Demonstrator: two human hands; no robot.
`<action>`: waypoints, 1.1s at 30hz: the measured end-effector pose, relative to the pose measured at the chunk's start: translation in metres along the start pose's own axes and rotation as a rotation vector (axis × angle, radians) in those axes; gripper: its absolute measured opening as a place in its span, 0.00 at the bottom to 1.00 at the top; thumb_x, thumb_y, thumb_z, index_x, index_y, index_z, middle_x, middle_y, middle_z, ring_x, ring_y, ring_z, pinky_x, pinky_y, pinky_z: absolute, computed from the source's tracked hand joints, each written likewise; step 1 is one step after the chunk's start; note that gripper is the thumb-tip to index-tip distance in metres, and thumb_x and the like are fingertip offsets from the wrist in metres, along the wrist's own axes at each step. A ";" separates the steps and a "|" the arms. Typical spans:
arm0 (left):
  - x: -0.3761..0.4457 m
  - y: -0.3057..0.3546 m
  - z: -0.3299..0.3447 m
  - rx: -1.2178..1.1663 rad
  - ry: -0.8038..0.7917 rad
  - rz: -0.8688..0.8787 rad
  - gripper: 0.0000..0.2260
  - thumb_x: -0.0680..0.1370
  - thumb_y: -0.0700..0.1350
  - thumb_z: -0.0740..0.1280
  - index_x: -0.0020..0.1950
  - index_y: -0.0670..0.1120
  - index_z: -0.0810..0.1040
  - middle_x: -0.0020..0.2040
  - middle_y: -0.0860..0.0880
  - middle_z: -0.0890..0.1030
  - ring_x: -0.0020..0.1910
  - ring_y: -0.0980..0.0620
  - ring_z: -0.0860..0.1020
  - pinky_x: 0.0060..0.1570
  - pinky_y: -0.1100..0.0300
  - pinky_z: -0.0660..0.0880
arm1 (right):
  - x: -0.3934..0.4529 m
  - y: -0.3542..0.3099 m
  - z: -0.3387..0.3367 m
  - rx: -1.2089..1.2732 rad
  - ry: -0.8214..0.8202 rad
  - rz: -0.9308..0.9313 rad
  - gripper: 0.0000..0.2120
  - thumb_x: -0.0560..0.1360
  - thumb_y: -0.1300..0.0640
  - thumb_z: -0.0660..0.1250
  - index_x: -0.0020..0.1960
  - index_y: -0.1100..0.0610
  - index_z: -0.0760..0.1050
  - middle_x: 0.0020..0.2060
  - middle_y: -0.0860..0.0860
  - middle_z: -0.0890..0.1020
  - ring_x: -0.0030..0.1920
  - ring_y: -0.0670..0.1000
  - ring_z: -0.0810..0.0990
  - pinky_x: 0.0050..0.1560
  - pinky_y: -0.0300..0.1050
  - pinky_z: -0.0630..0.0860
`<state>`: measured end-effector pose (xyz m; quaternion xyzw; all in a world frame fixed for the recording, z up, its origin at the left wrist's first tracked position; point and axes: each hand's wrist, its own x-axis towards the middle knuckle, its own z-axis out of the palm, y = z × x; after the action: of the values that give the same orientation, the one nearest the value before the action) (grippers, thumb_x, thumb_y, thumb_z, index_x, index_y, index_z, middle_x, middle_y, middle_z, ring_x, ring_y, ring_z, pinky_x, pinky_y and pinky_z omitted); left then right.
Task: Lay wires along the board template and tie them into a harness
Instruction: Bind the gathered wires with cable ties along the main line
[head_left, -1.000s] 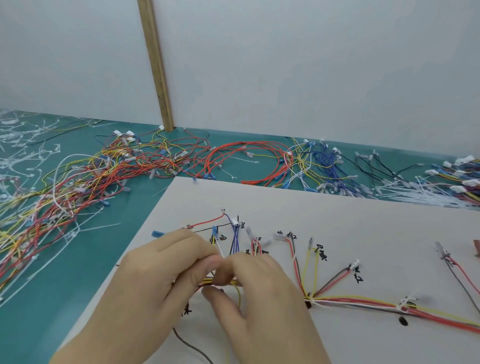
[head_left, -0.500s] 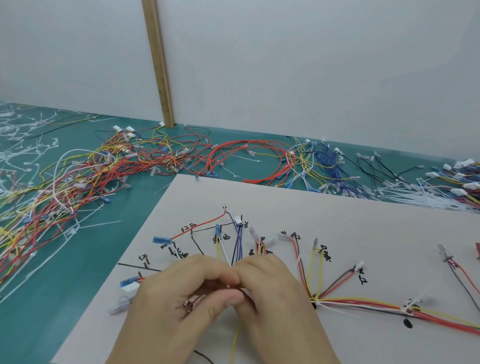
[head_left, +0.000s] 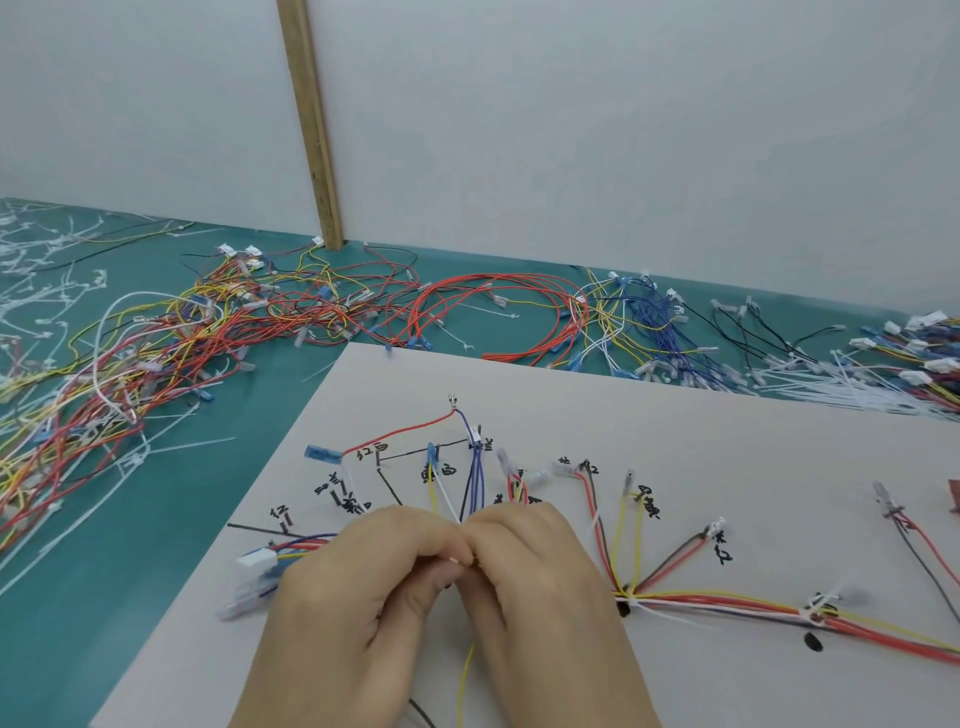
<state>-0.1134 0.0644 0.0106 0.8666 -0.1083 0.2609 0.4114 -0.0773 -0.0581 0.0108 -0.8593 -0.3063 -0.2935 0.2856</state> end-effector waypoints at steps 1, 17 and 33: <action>0.000 0.004 -0.003 -0.045 -0.017 0.010 0.09 0.69 0.46 0.59 0.44 0.58 0.74 0.43 0.66 0.77 0.41 0.67 0.76 0.40 0.68 0.74 | 0.000 0.000 0.000 0.000 0.005 0.000 0.07 0.66 0.57 0.62 0.34 0.52 0.79 0.33 0.45 0.80 0.33 0.49 0.79 0.29 0.35 0.73; 0.020 -0.004 -0.006 0.085 -0.096 0.028 0.04 0.72 0.49 0.63 0.45 0.54 0.75 0.40 0.59 0.77 0.42 0.65 0.74 0.48 0.75 0.69 | -0.004 0.022 -0.030 -0.029 0.023 -0.042 0.05 0.66 0.58 0.68 0.41 0.53 0.80 0.38 0.46 0.81 0.42 0.46 0.72 0.42 0.35 0.69; 0.032 0.003 0.004 0.591 -0.425 0.252 0.12 0.70 0.54 0.57 0.30 0.52 0.72 0.35 0.55 0.71 0.37 0.56 0.65 0.33 0.66 0.68 | -0.013 0.067 -0.042 -0.288 -0.357 -0.156 0.07 0.65 0.45 0.63 0.32 0.47 0.74 0.32 0.37 0.76 0.42 0.43 0.68 0.41 0.40 0.68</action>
<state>-0.0859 0.0601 0.0277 0.9625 -0.2167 0.1440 0.0770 -0.0529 -0.1344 0.0091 -0.9031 -0.3726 -0.1988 0.0779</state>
